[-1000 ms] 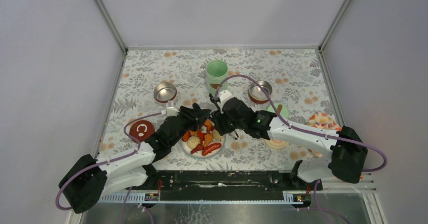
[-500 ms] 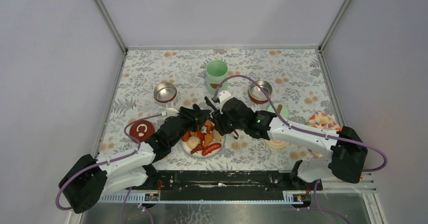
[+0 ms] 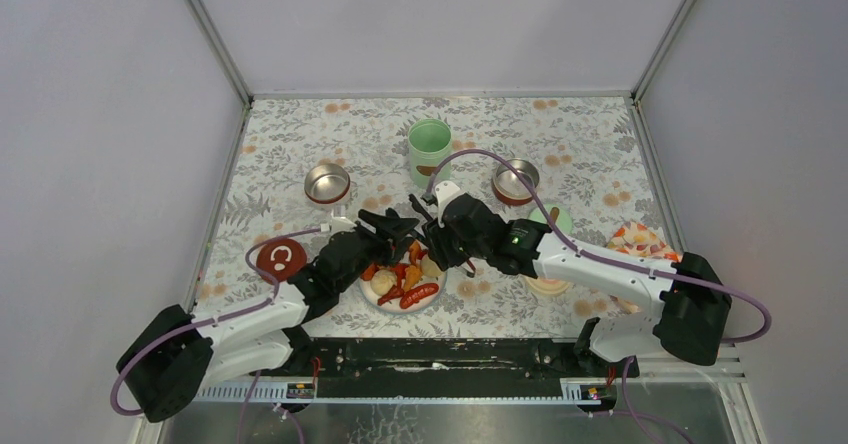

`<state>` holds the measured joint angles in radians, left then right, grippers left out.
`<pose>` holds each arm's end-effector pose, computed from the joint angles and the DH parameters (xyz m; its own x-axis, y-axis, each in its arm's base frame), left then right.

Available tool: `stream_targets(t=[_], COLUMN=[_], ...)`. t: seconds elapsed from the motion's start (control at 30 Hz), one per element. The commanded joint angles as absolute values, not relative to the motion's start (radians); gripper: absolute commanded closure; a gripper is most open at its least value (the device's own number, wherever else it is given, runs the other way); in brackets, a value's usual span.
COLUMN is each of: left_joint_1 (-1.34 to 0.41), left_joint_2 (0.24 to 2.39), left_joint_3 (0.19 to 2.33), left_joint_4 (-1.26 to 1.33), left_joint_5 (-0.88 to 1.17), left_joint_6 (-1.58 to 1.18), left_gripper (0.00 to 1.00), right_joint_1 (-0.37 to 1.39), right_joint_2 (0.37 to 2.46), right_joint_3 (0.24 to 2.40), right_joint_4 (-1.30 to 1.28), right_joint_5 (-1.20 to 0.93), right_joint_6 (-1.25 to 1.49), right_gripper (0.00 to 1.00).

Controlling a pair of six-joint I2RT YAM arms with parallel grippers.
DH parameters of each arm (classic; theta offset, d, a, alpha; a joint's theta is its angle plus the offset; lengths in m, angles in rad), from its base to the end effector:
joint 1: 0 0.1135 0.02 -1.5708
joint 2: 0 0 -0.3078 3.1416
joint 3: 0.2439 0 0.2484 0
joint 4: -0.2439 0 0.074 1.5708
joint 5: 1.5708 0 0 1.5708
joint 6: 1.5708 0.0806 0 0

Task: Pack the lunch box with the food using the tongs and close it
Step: Pick up the clamp at the center of the board, then pick up the fake food from the plate.

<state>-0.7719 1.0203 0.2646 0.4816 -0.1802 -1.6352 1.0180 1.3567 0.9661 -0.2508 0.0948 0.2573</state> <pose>0.1700 -0.1453 0.2127 -0.5489 -0.8358 0.0135 -0.2298 0.1353 -0.9638 0.1766 0.2717 0.2857 -0.5093 -0.3430 -0.7893 -0.7009 0.6975 0.1491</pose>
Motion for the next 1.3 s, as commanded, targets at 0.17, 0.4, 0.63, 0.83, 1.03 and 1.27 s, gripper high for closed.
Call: stream_targets(t=[0.17,0.4,0.63,0.83,1.03,1.27], left_joint_1=[-0.771,-0.772,-0.771,-0.771,-0.707,-0.416], left_joint_2=[0.812,0.683,0.686,0.729,0.744,0.675], left_joint_3=[0.423,0.605,0.792,0.901,0.921,0.841], left_joint_4=[-0.019,-0.414,-0.554,-0.498,-0.454,-0.417], left_joint_5=[-0.32,-0.527,-0.675,-0.796,-0.877,-0.625], left_joint_6=[-1.359,-1.063,-0.741,-0.427,-0.308,-0.359], left_gripper=[0.05,0.01,0.01,0.01,0.02,0.01], right_joint_1=[1.025,1.025,1.025,1.025,1.028,1.054], right_joint_2=[1.317,1.354,1.408,1.452,1.54,1.65], right_joint_3=[1.065,1.113,1.195,1.232,1.324,1.437], right_joint_4=[-0.409,-0.531,-0.663,-0.722,-0.765,-0.846], right_joint_5=[0.129,0.063,-0.012,-0.113,-0.119,-0.082], right_joint_6=[0.21,0.176,0.154,0.152,0.1,0.046], right_gripper=[0.49,0.49,0.5,0.5,0.5,0.49])
